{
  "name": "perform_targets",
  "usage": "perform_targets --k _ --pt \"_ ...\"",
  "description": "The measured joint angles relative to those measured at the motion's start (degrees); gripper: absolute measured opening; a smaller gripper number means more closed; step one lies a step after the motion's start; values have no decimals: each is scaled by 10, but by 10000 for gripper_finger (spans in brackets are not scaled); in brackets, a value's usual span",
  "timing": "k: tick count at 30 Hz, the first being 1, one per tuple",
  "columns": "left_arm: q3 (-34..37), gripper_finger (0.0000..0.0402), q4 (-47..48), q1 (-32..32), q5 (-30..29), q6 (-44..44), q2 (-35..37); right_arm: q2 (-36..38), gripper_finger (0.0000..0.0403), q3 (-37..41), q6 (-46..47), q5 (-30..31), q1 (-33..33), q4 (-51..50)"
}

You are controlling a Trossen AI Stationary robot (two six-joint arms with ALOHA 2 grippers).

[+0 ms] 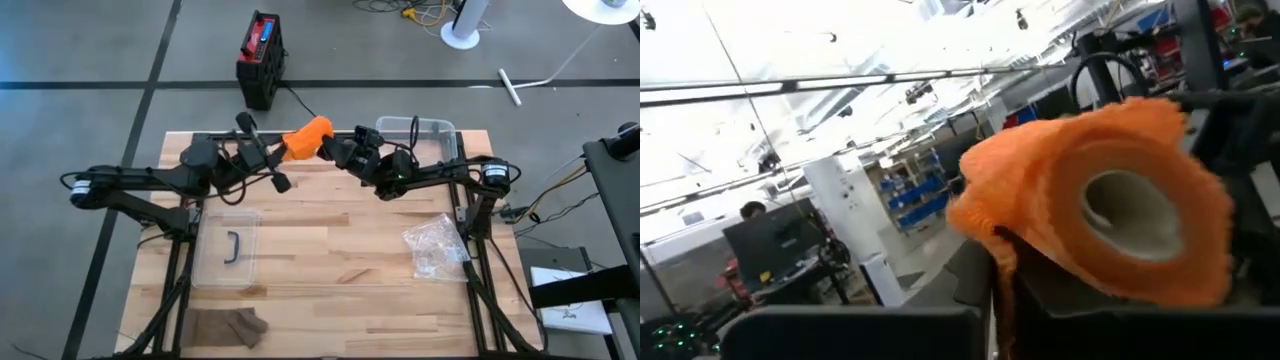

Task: Roll bandage
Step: Roll the orange bandage

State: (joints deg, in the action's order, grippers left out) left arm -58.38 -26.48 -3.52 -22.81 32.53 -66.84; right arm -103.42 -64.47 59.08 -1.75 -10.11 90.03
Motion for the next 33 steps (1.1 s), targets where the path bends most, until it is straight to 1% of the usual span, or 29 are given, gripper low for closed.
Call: perform_targets --k 5,9,12,17,23,29,33 --pt "-23 2 6 -3 9 18 -32 0 17 -5 14 -2 0 -1" --pt "-31 4 11 1 10 22 -41 0 17 -6 13 -2 0 -1" --pt "-30 1 19 10 10 22 -35 0 16 -6 9 -3 0 -1" --pt "-30 1 54 19 4 20 -5 2 16 -6 -1 -4 0 -1" --pt "-29 1 79 20 3 9 21 3 16 -6 -14 -2 0 -1" --pt "-29 5 83 21 24 0 8 3 15 -17 -27 2 0 -1" --pt "-29 1 71 19 24 8 -4 3 15 -23 -27 -4 1 -8"
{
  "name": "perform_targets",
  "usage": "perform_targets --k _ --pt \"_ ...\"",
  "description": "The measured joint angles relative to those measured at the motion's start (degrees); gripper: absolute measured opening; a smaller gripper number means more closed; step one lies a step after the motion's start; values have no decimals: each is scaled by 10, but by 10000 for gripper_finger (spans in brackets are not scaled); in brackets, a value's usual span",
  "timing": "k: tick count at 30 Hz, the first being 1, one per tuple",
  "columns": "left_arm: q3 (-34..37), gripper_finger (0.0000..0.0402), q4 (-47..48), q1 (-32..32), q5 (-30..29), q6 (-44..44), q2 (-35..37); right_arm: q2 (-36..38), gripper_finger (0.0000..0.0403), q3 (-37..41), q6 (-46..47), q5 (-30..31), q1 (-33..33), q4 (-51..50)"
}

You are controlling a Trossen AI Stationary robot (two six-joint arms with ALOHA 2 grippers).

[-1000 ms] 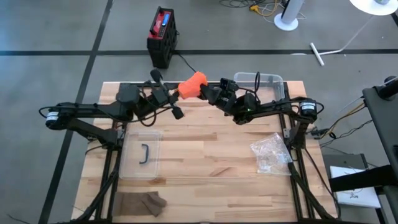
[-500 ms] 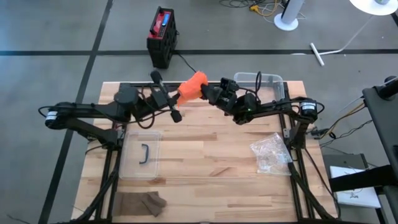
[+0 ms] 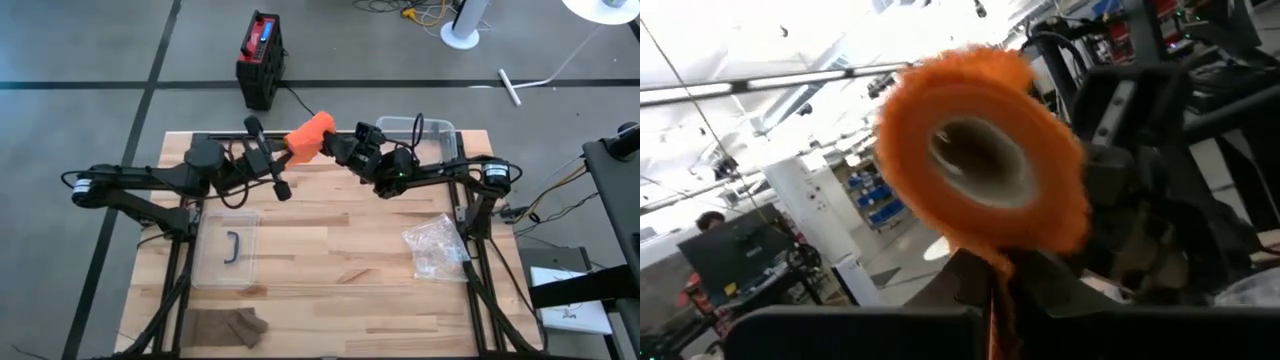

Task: Roll bandage
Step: Roll the orange bandage

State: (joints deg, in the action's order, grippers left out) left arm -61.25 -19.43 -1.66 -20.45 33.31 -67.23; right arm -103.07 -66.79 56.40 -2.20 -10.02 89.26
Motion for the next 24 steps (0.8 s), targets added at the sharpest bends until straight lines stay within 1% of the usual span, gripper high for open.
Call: perform_targets --k 3,8,18,20,22,24 --pt "0 3 -16 0 -7 10 1 0 15 0 4 -4 1 -8" --pt "0 1 -16 0 -11 11 15 0 15 -1 6 -5 2 -9" --pt "0 2 -20 0 -18 20 17 0 15 -3 15 -13 3 -14" --pt "-2 1 -19 0 -41 21 18 0 15 -3 21 -21 4 -22" --pt "-7 1 -21 0 -75 24 19 -1 15 -2 22 -23 5 -23" --pt "-8 3 -20 -1 -84 24 21 -1 15 -2 20 -23 6 -22"
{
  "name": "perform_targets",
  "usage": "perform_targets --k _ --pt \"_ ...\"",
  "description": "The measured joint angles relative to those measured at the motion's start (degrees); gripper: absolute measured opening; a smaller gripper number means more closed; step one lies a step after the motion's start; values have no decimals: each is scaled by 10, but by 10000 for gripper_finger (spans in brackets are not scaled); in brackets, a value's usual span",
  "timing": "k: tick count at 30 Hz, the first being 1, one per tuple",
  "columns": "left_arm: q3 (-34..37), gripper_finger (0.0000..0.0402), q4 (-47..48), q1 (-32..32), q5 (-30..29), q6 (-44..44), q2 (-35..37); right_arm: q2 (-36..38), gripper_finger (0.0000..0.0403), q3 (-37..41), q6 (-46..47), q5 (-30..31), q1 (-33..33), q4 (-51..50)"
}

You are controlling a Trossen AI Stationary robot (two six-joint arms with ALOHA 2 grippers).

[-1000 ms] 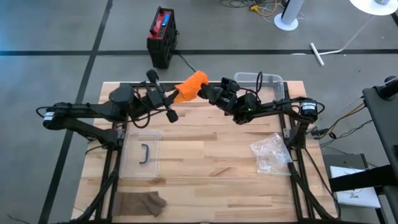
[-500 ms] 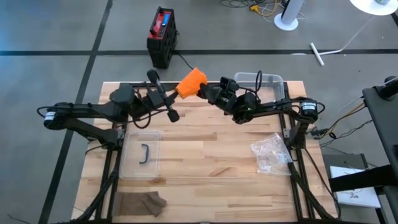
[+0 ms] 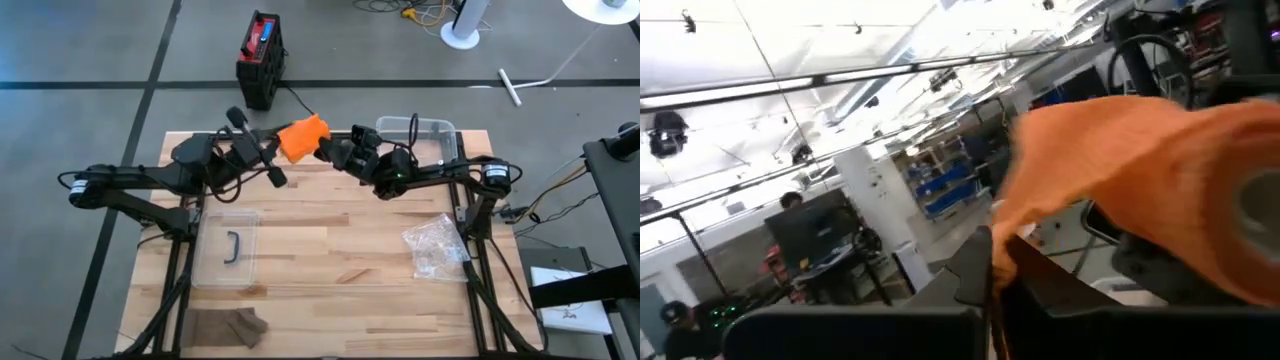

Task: Roll bandage
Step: Roll the orange bandage

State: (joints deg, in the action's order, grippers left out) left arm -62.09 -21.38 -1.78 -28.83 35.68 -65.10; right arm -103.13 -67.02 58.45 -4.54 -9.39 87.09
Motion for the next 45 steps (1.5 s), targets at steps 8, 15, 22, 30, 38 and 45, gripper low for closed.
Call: perform_targets --k 8,15,22,30,38,45 --pt "-1 5 44 2 54 -19 -4 0 14 -1 -26 15 0 0" --pt "-1 11 48 5 74 -38 -4 0 14 -5 -42 21 0 0" --pt "0 35 62 6 107 -71 -8 0 14 -17 -55 22 0 -3" --pt "0 141 71 6 130 -110 -9 -1 14 -19 -74 33 0 -6" --pt "0 265 125 7 130 -143 -8 -1 14 -19 -98 37 -1 -1" --pt "0 311 171 10 131 -181 13 -1 14 -19 -115 36 -4 4"
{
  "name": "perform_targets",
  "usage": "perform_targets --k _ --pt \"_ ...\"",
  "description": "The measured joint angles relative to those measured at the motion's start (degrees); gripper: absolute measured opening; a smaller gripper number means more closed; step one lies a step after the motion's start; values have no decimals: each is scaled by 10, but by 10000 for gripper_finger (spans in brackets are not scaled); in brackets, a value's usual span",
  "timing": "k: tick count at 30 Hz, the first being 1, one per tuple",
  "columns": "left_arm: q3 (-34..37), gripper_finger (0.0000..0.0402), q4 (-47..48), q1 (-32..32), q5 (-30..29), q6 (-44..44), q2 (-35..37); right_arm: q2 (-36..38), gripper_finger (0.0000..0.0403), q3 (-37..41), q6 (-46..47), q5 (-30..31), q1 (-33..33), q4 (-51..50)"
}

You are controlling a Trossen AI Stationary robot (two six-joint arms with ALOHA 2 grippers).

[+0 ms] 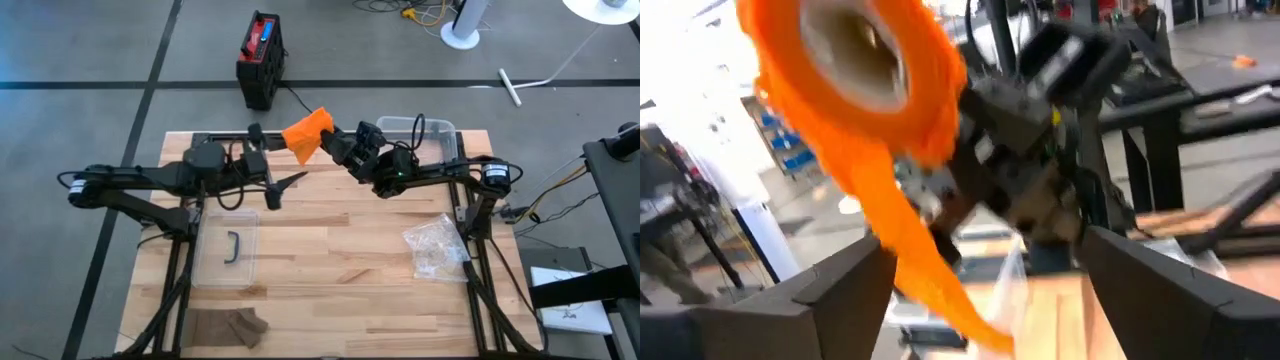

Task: Roll bandage
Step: Roll the orange bandage

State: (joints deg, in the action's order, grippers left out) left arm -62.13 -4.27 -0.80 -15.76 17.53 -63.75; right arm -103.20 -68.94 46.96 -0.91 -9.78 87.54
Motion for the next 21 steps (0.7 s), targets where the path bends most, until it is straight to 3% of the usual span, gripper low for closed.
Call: perform_targets --k 5,12,16,21 --pt "0 301 27 0 4 -32 33 0 20 0 -34 0 -2 1" --pt "0 290 -49 -1 73 -86 64 0 14 0 -61 -7 -4 1" --pt "0 302 -95 -1 71 -86 53 0 14 0 -93 -25 -4 1" --pt "0 318 -123 -4 29 -68 30 0 13 0 -133 -42 -5 5"
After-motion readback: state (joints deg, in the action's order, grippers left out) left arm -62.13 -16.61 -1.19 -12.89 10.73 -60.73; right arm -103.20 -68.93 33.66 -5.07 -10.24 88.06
